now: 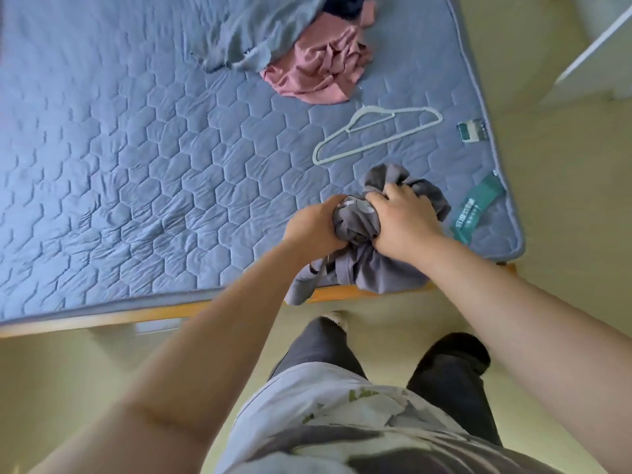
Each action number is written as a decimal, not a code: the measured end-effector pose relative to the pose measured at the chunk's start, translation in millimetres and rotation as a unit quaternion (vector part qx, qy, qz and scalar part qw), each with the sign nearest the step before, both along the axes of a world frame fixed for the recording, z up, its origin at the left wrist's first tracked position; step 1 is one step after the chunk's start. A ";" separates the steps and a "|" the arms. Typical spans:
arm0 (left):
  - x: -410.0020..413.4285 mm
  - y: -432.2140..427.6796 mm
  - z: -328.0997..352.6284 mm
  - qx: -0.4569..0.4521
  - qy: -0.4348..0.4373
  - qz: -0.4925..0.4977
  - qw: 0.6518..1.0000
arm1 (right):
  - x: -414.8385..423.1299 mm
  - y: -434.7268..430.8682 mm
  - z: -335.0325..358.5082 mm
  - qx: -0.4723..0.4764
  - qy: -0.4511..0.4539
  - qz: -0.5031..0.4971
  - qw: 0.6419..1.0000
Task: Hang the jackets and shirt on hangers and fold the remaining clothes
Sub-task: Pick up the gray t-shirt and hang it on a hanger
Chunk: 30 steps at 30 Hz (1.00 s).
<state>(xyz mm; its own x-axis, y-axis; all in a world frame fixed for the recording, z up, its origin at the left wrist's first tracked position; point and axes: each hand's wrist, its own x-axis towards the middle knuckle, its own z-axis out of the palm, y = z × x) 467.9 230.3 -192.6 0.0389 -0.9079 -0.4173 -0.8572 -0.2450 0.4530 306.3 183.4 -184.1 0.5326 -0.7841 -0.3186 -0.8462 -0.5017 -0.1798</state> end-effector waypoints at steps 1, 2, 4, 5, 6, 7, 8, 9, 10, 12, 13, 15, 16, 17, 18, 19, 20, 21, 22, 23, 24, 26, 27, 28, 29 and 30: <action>-10.2 -6.2 1.3 -0.006 -0.007 0.019 1.000 | -9.3 -13.5 1.8 -0.005 -0.004 0.029 1.000; -22.6 -13.0 2.4 -0.014 -0.011 0.036 0.999 | -20.6 -27.4 4.1 -0.011 -0.006 0.055 0.998; -53.6 -30.0 6.1 -0.032 -0.013 0.060 0.998 | -48.9 -56.0 10.1 -0.025 -0.010 0.098 0.995; -70.6 -39.6 8.5 -0.043 -0.017 0.067 0.997 | -65.4 -70.1 14.3 -0.033 -0.016 0.114 0.993; -88.9 -49.8 12.8 -0.056 -0.027 0.075 0.995 | -83.1 -84.0 19.7 -0.041 -0.023 0.130 0.990; -108.2 -59.1 18.6 -0.067 -0.037 0.087 0.993 | -102.3 -97.1 25.8 -0.048 -0.029 0.148 0.987; -128.7 -68.1 24.2 -0.081 -0.045 0.101 0.991 | -122.6 -109.7 31.3 -0.056 -0.032 0.164 0.984; -149.9 -79.6 28.1 -0.099 -0.046 0.109 0.988 | -143.9 -124.2 36.5 -0.070 -0.034 0.174 0.982; -172.0 -92.9 32.0 -0.118 -0.039 0.113 0.986 | -165.0 -139.7 41.8 -0.088 -0.036 0.179 0.979; -213.0 -122.4 39.5 -0.145 -0.018 0.121 0.982 | -203.9 -170.3 53.2 -0.114 -0.043 0.182 0.976; -231.8 -138.1 44.2 -0.155 -0.017 0.126 0.980 | -221.6 -186.0 58.3 -0.123 -0.046 0.180 0.975; -263.0 -169.2 53.5 -0.170 -0.027 0.139 0.975 | -250.4 -217.5 65.7 -0.142 -0.047 0.176 0.973; -275.9 -185.0 58.1 -0.182 -0.029 0.143 0.972 | -261.8 -234.2 68.9 -0.155 -0.049 0.174 0.971; -287.6 -201.3 62.7 -0.197 -0.026 0.144 0.969 | -271.8 -251.7 71.9 -0.169 -0.050 0.174 0.969; -298.8 -217.6 67.7 -0.214 -0.022 0.143 0.966 | -281.0 -269.2 74.7 -0.186 -0.047 0.176 0.966; -308.8 -235.1 72.8 -0.228 -0.020 0.145 0.963 | -290.0 -287.1 78.7 -0.202 -0.042 0.177 0.962; -317.4 -253.3 77.0 -0.239 -0.025 0.148 0.959 | -298.3 -305.3 83.1 -0.220 -0.043 0.177 0.958; -325.1 -271.2 79.4 -0.247 -0.030 0.153 0.956 | -306.5 -323.3 87.1 -0.236 -0.048 0.177 0.954; -333.5 -288.7 80.5 -0.256 -0.033 0.156 0.953 | -315.0 -341.8 90.3 -0.245 -0.051 0.180 0.951; -341.3 -306.4 80.7 -0.266 -0.035 0.156 0.951 | -322.9 -361.1 93.6 -0.249 -0.049 0.186 0.949; -347.7 -325.1 80.5 -0.276 -0.035 0.153 0.948 | -329.6 -381.0 96.3 -0.251 -0.045 0.193 0.947; -354.5 -365.5 80.9 -0.292 -0.040 0.147 0.944 | -339.3 -423.9 101.7 -0.249 -0.042 0.207 0.945; -355.4 -386.6 82.5 -0.293 -0.044 0.147 0.944 | -341.4 -447.0 104.4 -0.248 -0.038 0.217 0.943; -355.5 -407.5 85.4 -0.288 -0.049 0.152 0.944 | -340.7 -471.3 107.4 -0.249 -0.033 0.227 0.941; -354.0 -429.0 89.1 -0.283 -0.055 0.156 0.945 | -337.6 -496.3 112.0 -0.252 -0.030 0.236 0.938; -351.8 -449.6 92.8 -0.282 -0.059 0.161 0.944 | -333.2 -520.0 117.0 -0.255 -0.030 0.245 0.935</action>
